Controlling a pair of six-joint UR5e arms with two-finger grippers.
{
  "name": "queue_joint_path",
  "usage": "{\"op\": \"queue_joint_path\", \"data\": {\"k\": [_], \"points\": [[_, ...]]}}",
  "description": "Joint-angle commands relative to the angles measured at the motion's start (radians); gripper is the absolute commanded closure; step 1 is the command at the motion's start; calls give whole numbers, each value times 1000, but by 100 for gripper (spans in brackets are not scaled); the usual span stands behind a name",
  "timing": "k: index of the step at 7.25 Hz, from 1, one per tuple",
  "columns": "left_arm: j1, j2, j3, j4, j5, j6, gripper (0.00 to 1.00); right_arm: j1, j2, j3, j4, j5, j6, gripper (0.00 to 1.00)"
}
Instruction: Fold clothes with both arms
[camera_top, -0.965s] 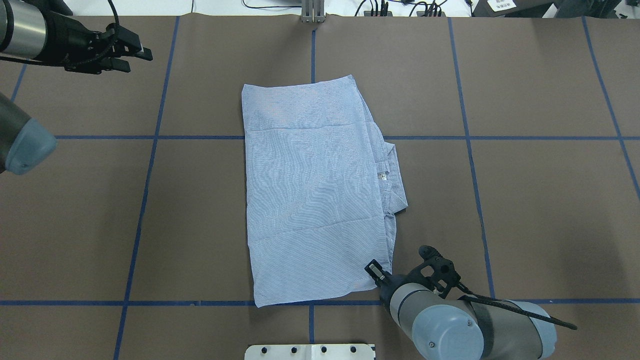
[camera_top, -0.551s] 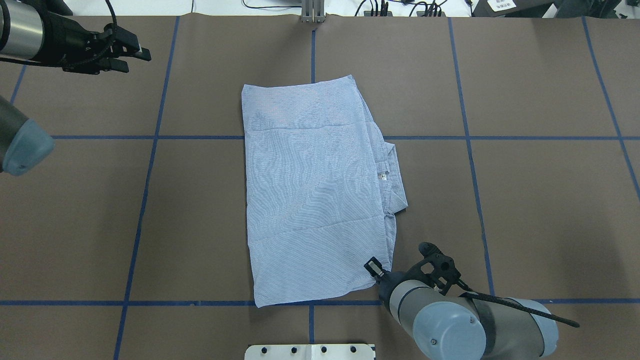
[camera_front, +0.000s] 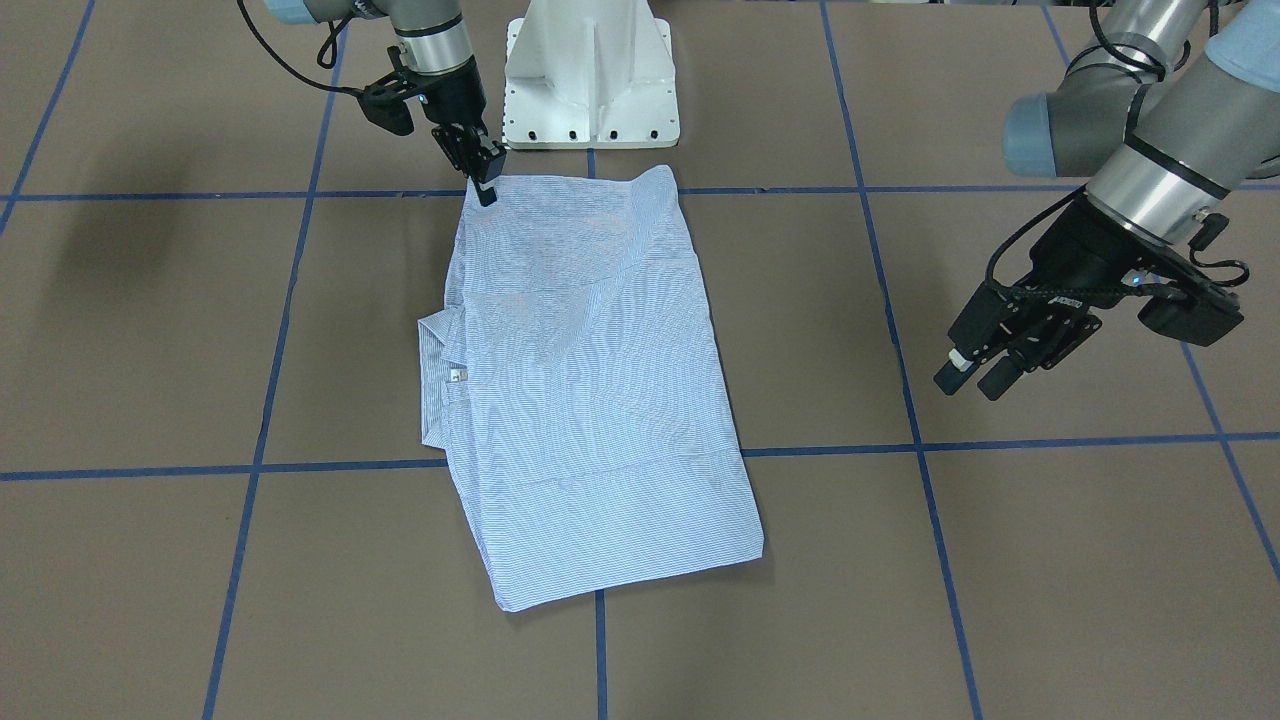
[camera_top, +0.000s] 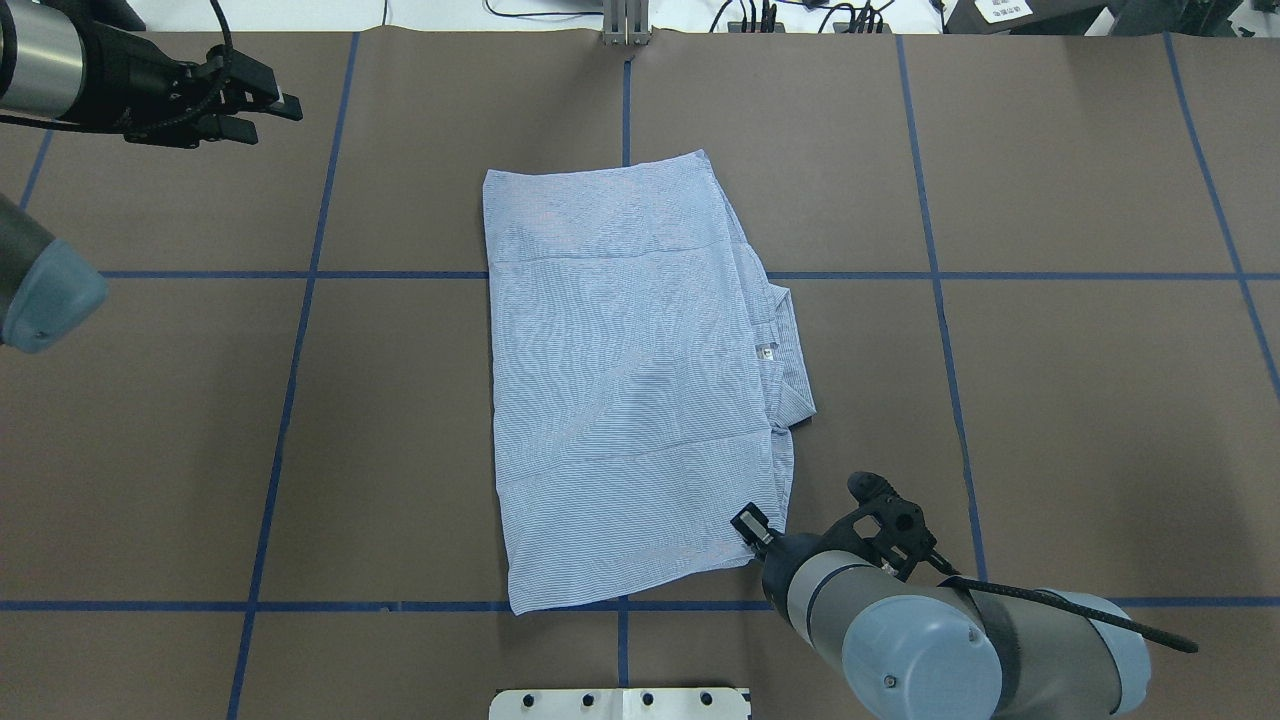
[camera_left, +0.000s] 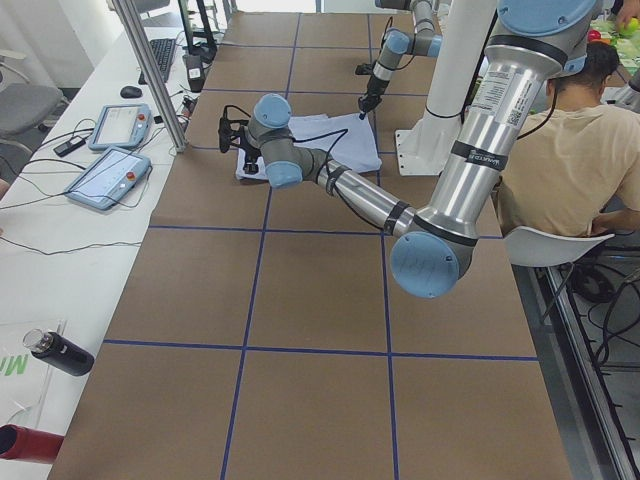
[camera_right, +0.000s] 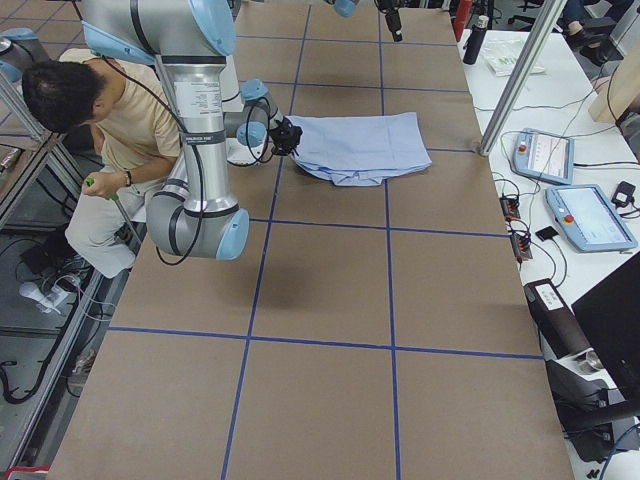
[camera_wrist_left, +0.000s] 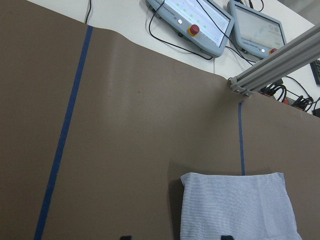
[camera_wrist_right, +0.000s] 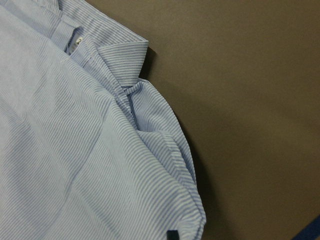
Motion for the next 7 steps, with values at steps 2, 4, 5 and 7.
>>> {"op": "queue_joint_path", "data": {"k": [2, 4, 5, 7], "points": [[2, -1, -21, 26, 2, -8, 32, -21, 1, 35, -59, -1, 34, 100], [43, -2, -44, 11, 11, -193, 31, -57, 1, 35, -61, -4, 46, 100], [79, 33, -116, 10, 11, -256, 19, -67, 1, 33, -61, -7, 46, 100], [288, 117, -257, -16, 128, -432, 17, -82, 1, 30, -61, -10, 48, 100]]}}
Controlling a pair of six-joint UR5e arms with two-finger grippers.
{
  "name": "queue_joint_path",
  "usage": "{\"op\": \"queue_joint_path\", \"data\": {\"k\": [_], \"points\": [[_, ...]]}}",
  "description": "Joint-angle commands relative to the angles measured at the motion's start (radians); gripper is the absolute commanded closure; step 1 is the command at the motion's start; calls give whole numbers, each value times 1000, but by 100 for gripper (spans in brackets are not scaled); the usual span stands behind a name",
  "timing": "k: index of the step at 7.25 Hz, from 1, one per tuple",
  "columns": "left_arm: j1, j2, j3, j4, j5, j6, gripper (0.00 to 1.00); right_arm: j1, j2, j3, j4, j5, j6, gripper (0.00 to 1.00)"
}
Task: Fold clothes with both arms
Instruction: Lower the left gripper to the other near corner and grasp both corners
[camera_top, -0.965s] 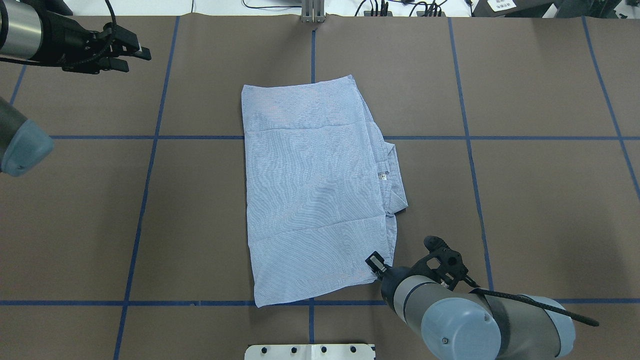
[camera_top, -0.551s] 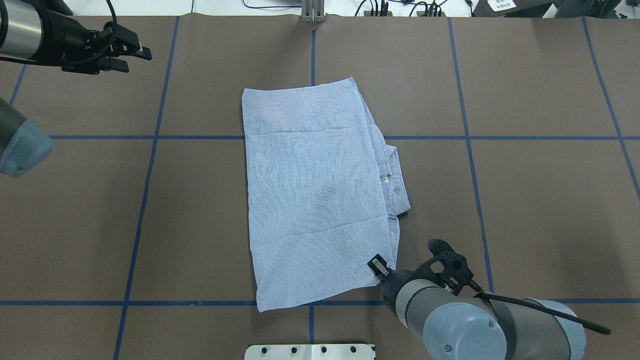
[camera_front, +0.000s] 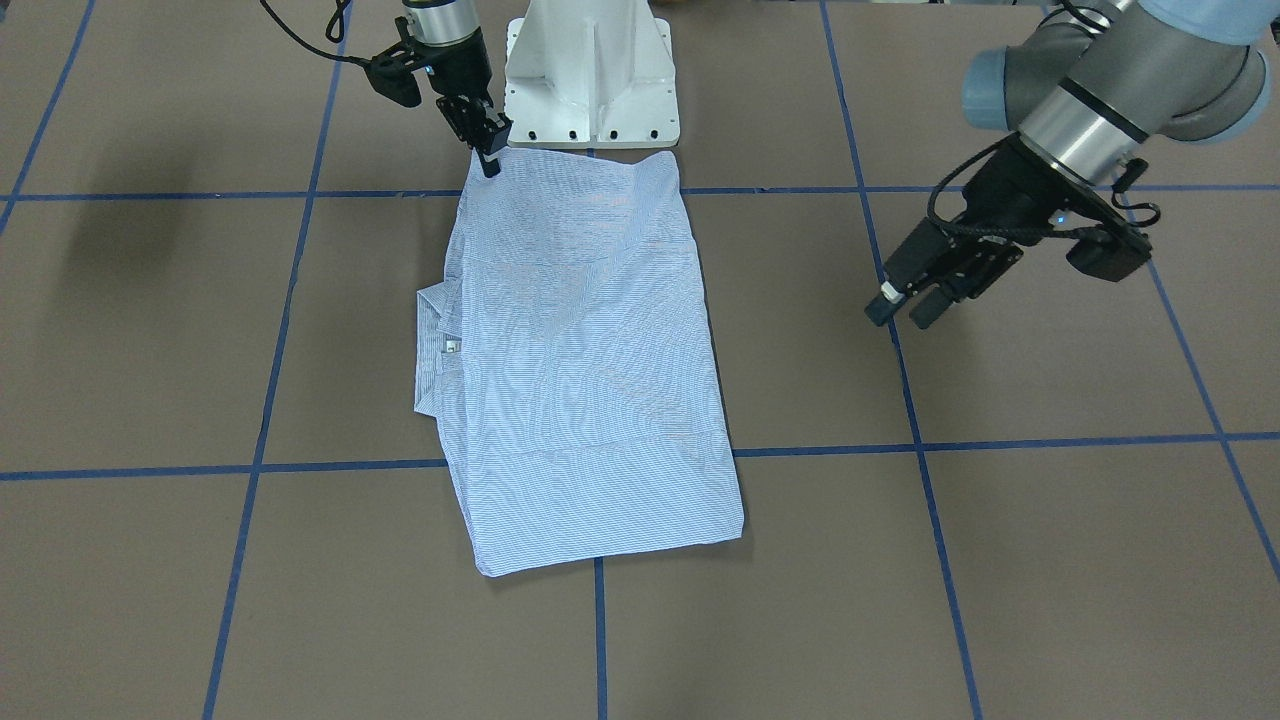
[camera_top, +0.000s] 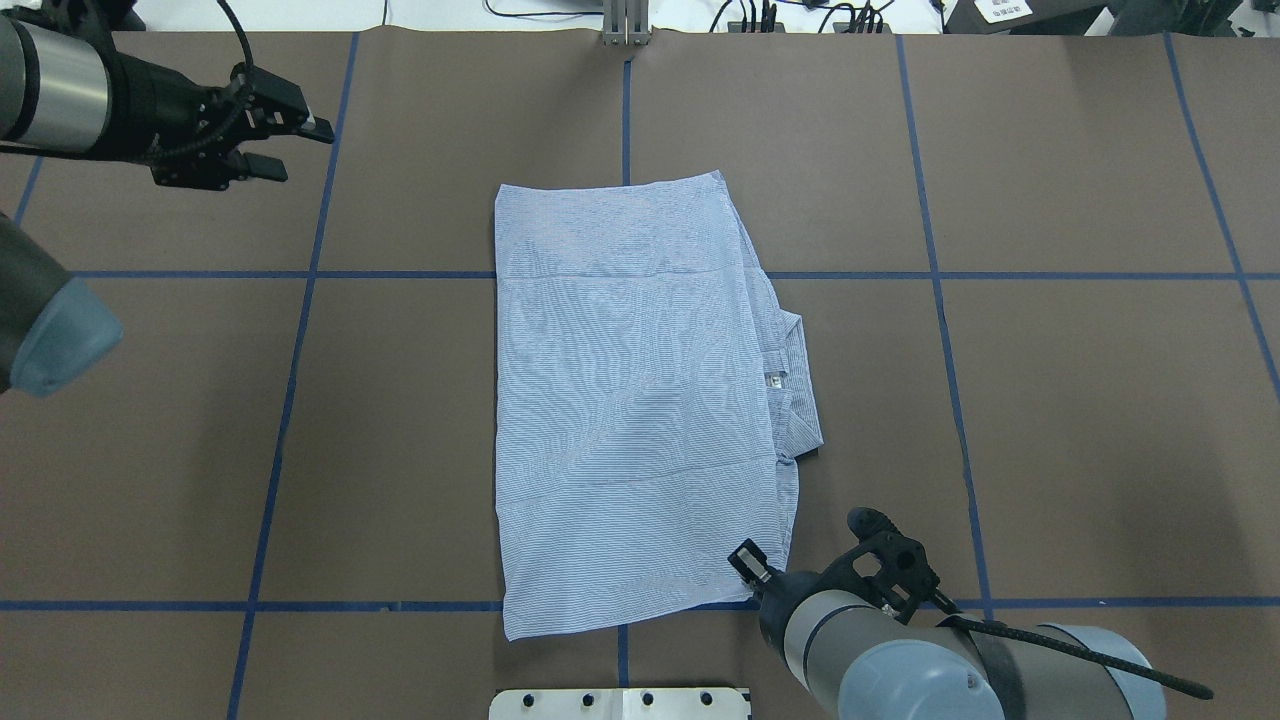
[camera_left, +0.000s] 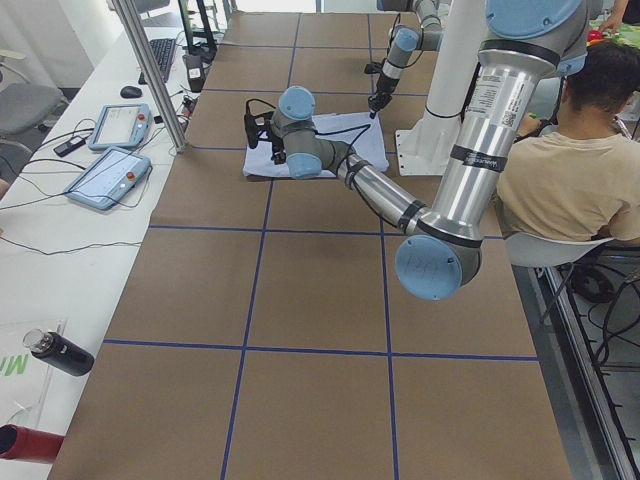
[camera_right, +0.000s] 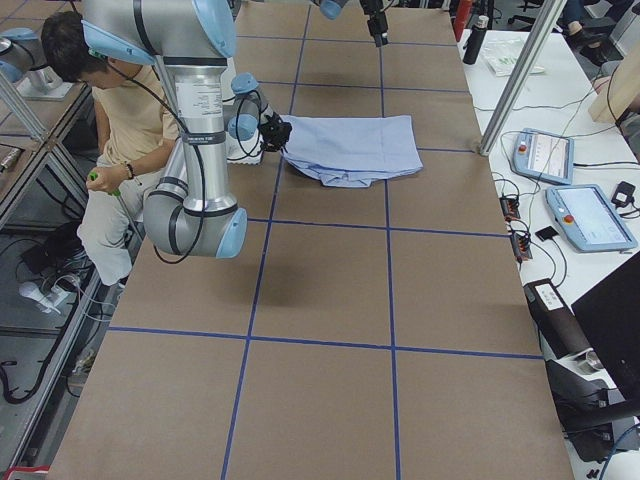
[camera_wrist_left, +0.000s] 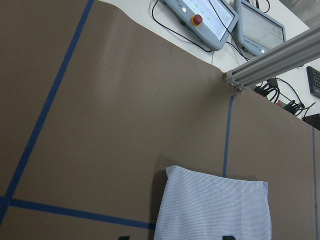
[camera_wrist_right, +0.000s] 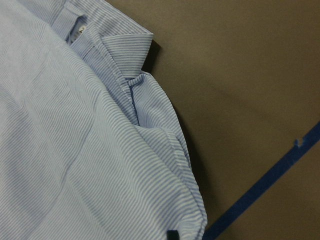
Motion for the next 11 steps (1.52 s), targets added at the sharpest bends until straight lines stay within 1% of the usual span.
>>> {"op": "queue_joint_path", "data": {"k": [1, 2, 3, 5, 7, 9, 11], "points": [[281, 47, -93, -13, 221, -194, 18, -12, 2, 0, 0, -2, 1, 100], [378, 71, -94, -11, 289, -222, 18, -11, 2, 0, 0, -2, 1, 100], [438, 90, -92, -10, 321, -228, 19, -11, 3, 0, 0, -2, 1, 100], [527, 82, -77, -8, 313, -326, 25, -12, 5, 0, 0, -2, 0, 100], [631, 88, -77, -10, 328, -414, 26, -11, 6, 1, 0, -1, 0, 100], [750, 92, -68, 0, 458, -440, 29, -11, 14, 3, 0, -1, 0, 100], [759, 90, -41, 0, 463, -440, 31, -11, 20, 1, 0, -1, 0, 100]]}}
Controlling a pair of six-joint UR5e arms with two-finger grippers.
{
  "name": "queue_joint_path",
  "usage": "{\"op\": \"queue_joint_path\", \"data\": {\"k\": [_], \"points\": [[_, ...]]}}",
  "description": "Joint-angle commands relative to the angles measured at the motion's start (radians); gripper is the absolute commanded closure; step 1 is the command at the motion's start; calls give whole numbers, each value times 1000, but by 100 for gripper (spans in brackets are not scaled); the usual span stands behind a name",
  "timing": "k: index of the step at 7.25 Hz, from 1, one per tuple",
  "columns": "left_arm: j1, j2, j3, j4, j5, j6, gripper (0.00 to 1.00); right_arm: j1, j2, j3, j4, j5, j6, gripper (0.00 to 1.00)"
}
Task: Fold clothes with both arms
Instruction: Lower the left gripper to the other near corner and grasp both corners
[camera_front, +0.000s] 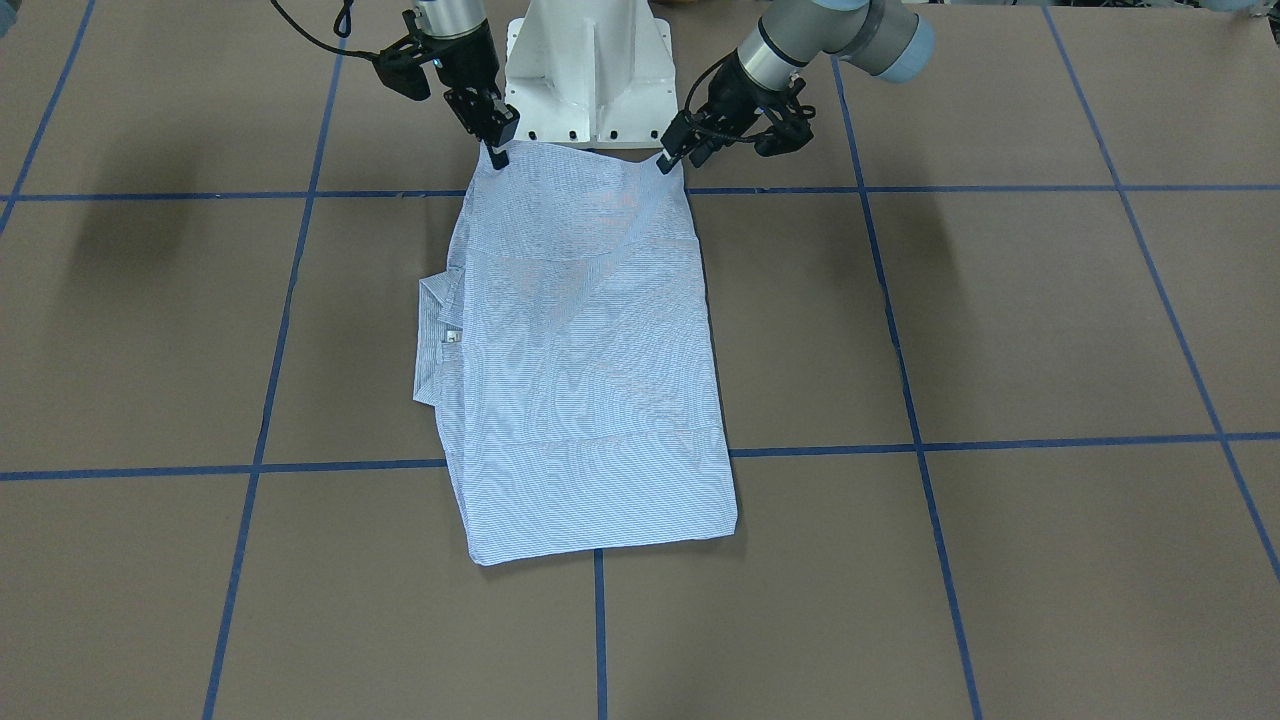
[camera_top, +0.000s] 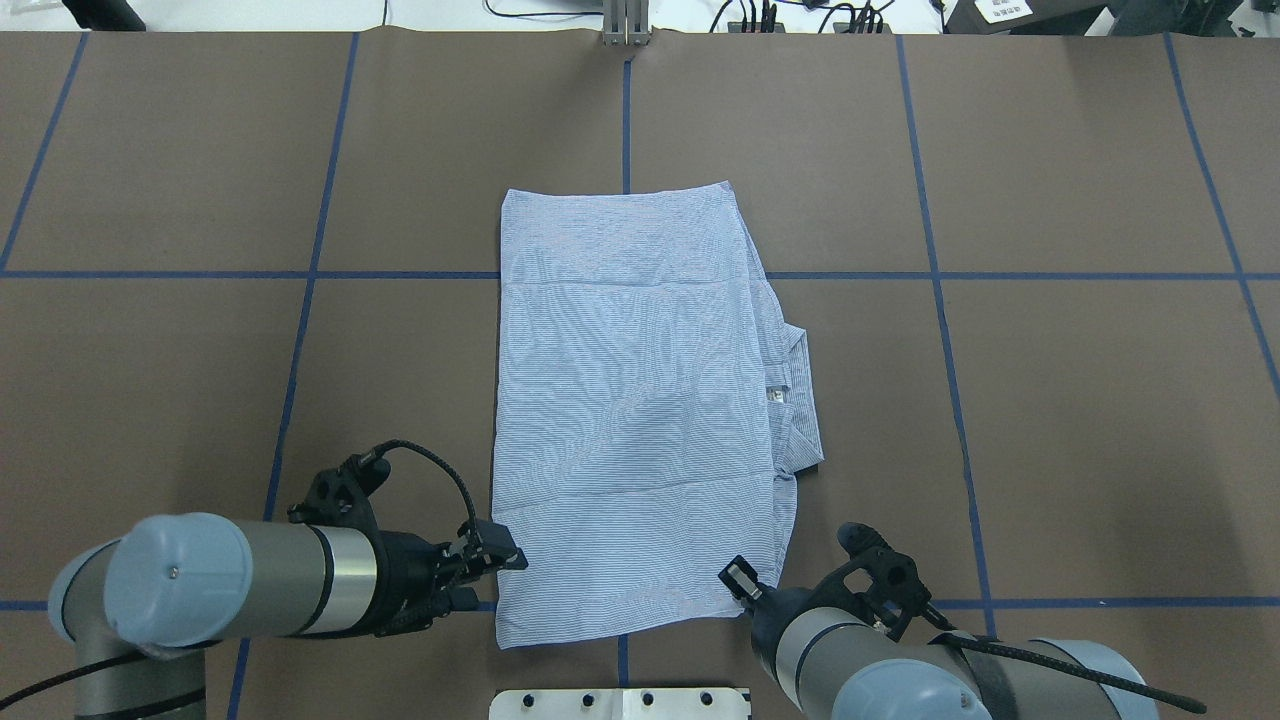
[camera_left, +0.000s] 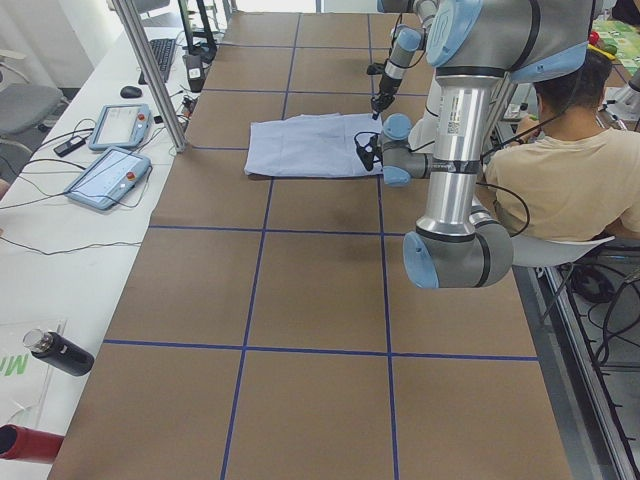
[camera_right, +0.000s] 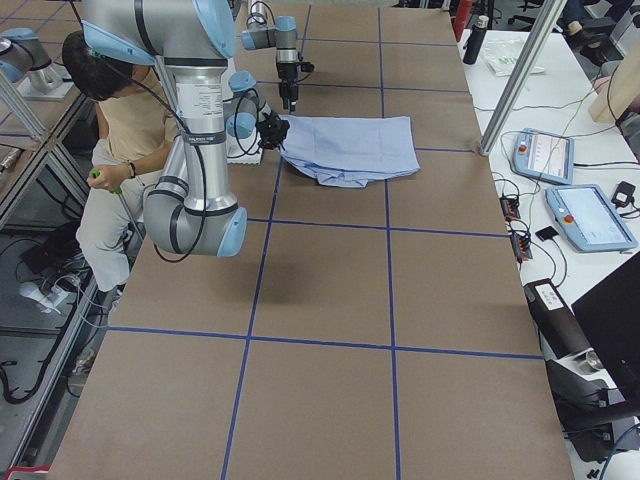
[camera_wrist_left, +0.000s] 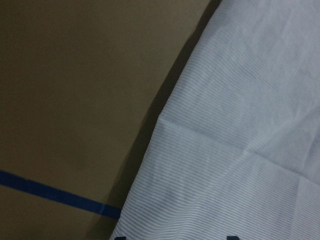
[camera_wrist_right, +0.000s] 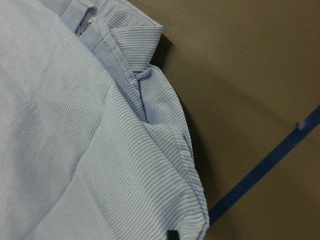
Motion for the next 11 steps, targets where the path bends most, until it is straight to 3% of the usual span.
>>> {"op": "queue_joint_path", "data": {"k": [1, 2, 5, 8, 10, 11], "points": [[19, 1, 14, 1, 12, -2, 31, 2, 3, 0, -2, 0, 0, 100], [31, 1, 18, 1, 12, -2, 32, 2, 3, 0, 0, 0, 0, 100], [50, 0, 32, 1, 14, -3, 51, 2, 4, 1, 0, 0, 0, 100], [56, -2, 41, 1, 14, -3, 64, 5, 4, 3, 0, 0, 0, 100], [56, 0, 40, -1, 14, -2, 100, 6, 4, 3, 0, 0, 0, 100], [55, 4, 38, -7, 12, 9, 100, 6, 3, 3, 0, 0, 0, 100]]}}
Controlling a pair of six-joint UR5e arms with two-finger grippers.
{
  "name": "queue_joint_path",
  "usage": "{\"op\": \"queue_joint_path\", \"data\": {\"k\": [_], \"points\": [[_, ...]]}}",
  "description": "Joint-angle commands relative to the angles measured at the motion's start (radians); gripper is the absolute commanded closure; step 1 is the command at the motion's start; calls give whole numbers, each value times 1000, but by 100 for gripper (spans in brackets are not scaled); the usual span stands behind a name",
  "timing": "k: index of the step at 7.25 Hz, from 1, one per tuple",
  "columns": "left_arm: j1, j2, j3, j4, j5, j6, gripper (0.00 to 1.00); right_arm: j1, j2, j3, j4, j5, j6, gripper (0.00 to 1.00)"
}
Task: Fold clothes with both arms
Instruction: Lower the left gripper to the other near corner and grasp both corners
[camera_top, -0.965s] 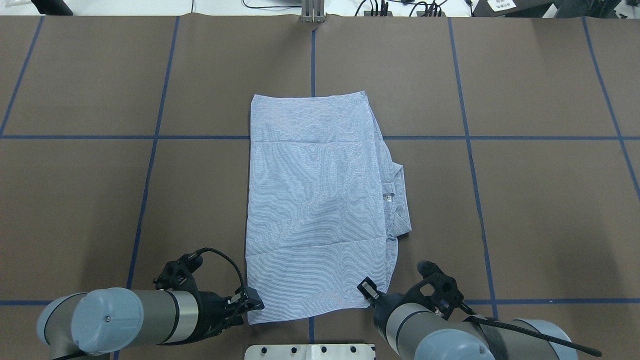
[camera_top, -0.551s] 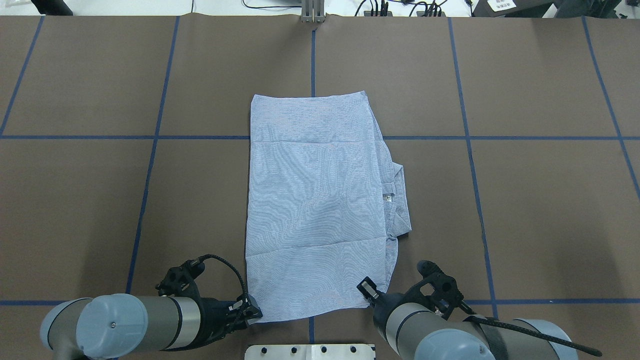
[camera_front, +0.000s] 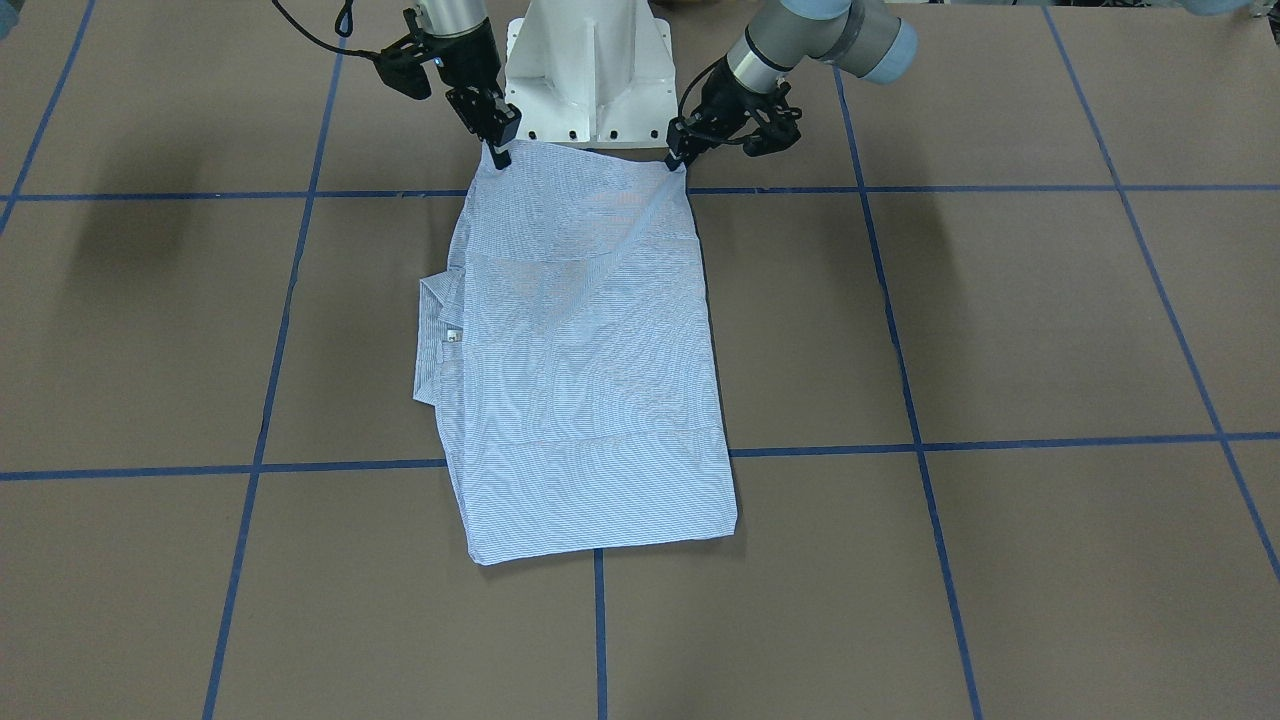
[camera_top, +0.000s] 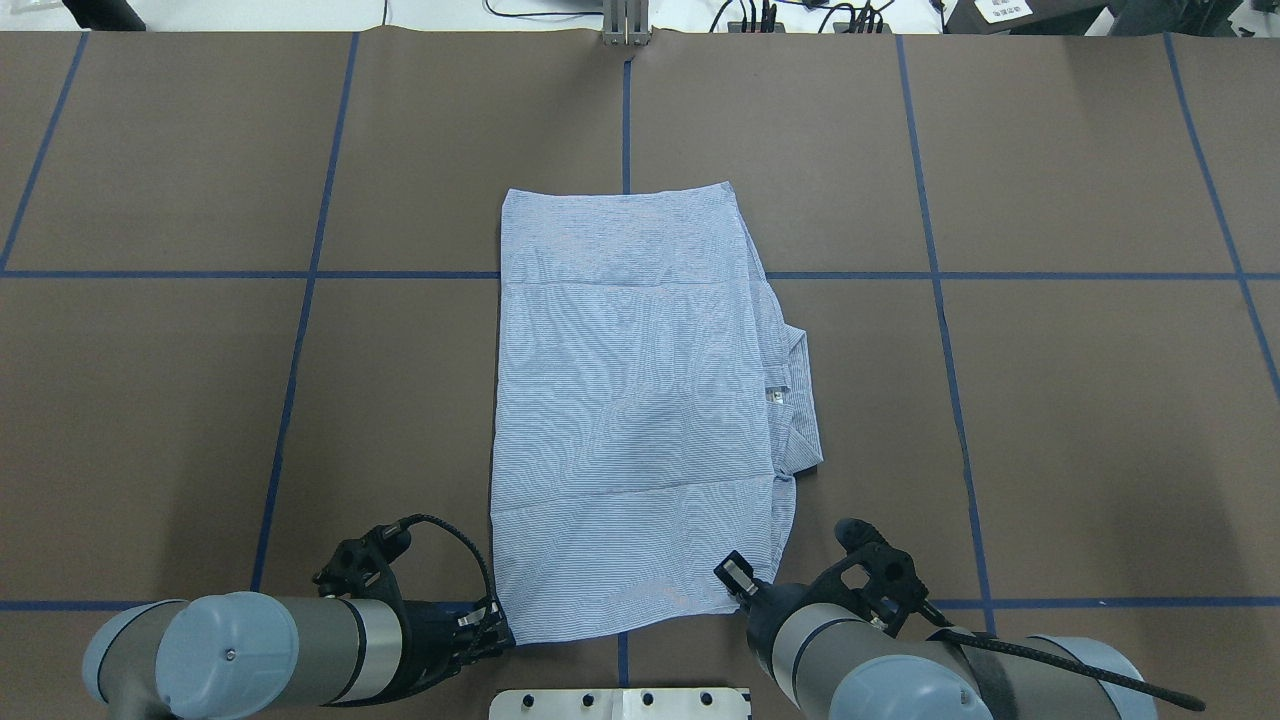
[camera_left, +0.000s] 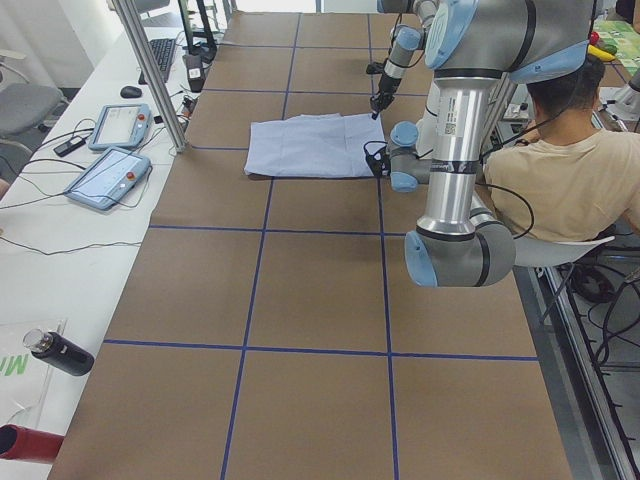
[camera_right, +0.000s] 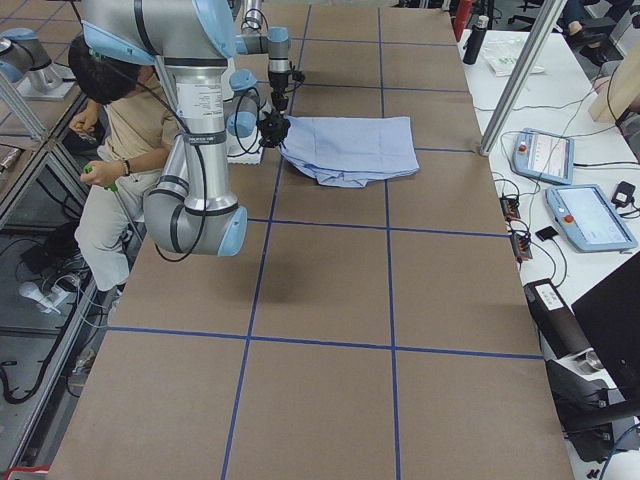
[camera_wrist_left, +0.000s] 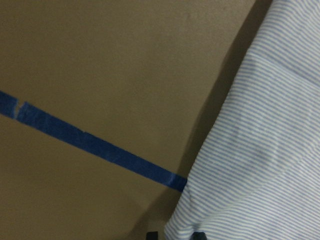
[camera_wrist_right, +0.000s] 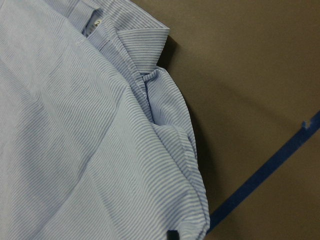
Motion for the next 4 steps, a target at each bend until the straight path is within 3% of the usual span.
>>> {"op": "queue_joint_path", "data": {"k": [1, 4], "points": [[-1, 15, -8, -7, -3, 10, 100, 2, -1, 0, 0, 0, 0, 100], [-2, 77, -110, -7, -21, 16, 100, 3, -7, 11, 0, 0, 0, 100]]}}
